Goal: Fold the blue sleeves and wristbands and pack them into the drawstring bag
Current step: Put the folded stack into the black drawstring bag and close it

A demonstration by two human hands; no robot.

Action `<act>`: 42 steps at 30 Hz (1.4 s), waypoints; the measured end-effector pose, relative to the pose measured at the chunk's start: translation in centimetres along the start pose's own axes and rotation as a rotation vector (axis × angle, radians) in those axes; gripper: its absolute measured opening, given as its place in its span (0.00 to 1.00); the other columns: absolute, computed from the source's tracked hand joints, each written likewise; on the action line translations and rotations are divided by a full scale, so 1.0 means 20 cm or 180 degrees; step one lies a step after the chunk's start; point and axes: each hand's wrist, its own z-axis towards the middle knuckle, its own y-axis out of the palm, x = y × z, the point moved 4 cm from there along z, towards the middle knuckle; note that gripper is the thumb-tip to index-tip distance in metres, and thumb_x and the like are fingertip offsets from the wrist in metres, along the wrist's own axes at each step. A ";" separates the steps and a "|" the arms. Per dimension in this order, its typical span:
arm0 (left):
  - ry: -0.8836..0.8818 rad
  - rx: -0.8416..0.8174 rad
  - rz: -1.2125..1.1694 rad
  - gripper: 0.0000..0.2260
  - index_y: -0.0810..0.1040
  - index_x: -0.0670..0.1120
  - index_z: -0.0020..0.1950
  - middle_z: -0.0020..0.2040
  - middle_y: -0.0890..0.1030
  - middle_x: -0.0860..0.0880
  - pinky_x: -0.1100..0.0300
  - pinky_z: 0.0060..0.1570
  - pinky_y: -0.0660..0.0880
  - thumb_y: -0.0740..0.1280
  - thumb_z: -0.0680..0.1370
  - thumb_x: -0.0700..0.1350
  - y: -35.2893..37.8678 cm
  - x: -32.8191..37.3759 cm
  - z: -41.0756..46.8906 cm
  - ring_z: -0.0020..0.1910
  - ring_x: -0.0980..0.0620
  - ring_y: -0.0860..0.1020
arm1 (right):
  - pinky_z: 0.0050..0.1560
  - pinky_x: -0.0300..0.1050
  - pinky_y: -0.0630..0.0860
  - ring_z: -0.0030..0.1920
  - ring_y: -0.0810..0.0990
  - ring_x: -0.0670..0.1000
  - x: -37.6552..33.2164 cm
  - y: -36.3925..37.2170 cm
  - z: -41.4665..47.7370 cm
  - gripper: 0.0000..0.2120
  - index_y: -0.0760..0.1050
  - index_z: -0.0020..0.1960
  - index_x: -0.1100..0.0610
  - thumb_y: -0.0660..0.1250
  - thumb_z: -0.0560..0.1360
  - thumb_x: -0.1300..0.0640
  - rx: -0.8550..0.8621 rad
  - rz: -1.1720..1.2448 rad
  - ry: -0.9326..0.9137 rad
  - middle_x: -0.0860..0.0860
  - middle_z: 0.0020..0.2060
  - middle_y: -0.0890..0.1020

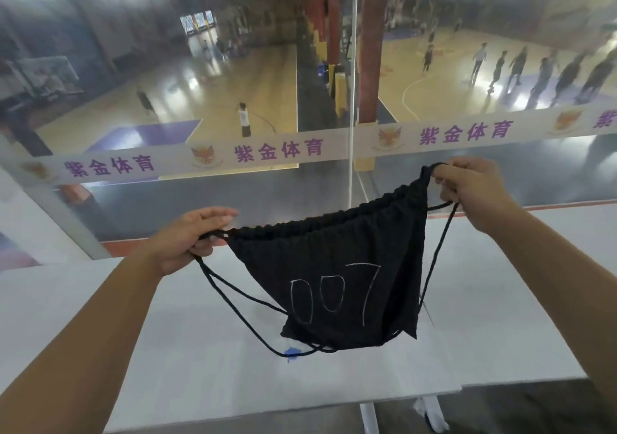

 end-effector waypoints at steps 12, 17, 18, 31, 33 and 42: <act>0.0853 0.1522 -0.0531 0.13 0.75 0.50 0.38 0.25 0.68 0.53 0.68 0.19 0.54 0.67 0.79 0.35 -0.36 0.37 -0.05 0.19 0.60 0.61 | 0.34 0.31 0.68 0.27 0.73 0.38 -0.10 -0.27 0.10 0.03 0.82 0.43 0.60 0.75 0.71 0.61 0.0899 -0.0673 -0.0455 0.37 0.22 0.77; 0.0434 0.1972 -0.0250 0.14 0.71 0.46 0.38 0.18 0.66 0.55 0.72 0.16 0.54 0.62 0.81 0.33 -0.48 0.09 -0.05 0.15 0.61 0.59 | 0.30 0.31 0.67 0.28 0.72 0.43 0.33 -0.37 -0.01 0.04 0.81 0.41 0.64 0.73 0.72 0.63 0.0902 -0.0918 0.0280 0.50 0.25 0.77; 0.0313 0.1931 -0.0237 0.13 0.72 0.46 0.39 0.19 0.66 0.54 0.72 0.15 0.54 0.61 0.82 0.34 -0.46 0.01 -0.03 0.15 0.61 0.59 | 0.31 0.38 0.67 0.27 0.70 0.47 0.43 -0.36 -0.04 0.07 0.80 0.39 0.66 0.73 0.73 0.62 0.0827 -0.0957 0.0429 0.55 0.26 0.73; -0.0556 -0.0257 0.1618 0.11 0.82 0.51 0.54 0.40 0.82 0.51 0.58 0.52 0.75 0.77 0.73 0.45 0.24 -0.57 -0.14 0.43 0.54 0.81 | 0.41 0.40 0.74 0.38 0.81 0.49 0.87 -0.06 -0.51 0.11 0.80 0.49 0.52 0.77 0.70 0.62 -0.1209 -0.1765 0.1065 0.48 0.36 0.84; -0.0323 -0.0214 0.1596 0.03 0.83 0.45 0.47 0.40 0.83 0.48 0.58 0.51 0.75 0.75 0.75 0.42 0.36 -0.57 -0.16 0.41 0.57 0.80 | 0.49 0.31 0.71 0.48 0.81 0.40 0.78 -0.01 -0.53 0.10 0.81 0.50 0.51 0.76 0.71 0.60 -0.1005 -0.1758 0.0681 0.43 0.44 0.85; -0.0164 -0.0228 0.1167 0.20 0.77 0.50 0.32 0.34 0.76 0.45 0.57 0.52 0.76 0.61 0.83 0.50 0.47 -0.48 -0.27 0.38 0.51 0.78 | 0.38 0.43 0.73 0.31 0.78 0.52 0.46 0.09 -0.61 0.15 0.79 0.33 0.56 0.67 0.78 0.64 -0.1827 -0.0867 0.0997 0.55 0.27 0.78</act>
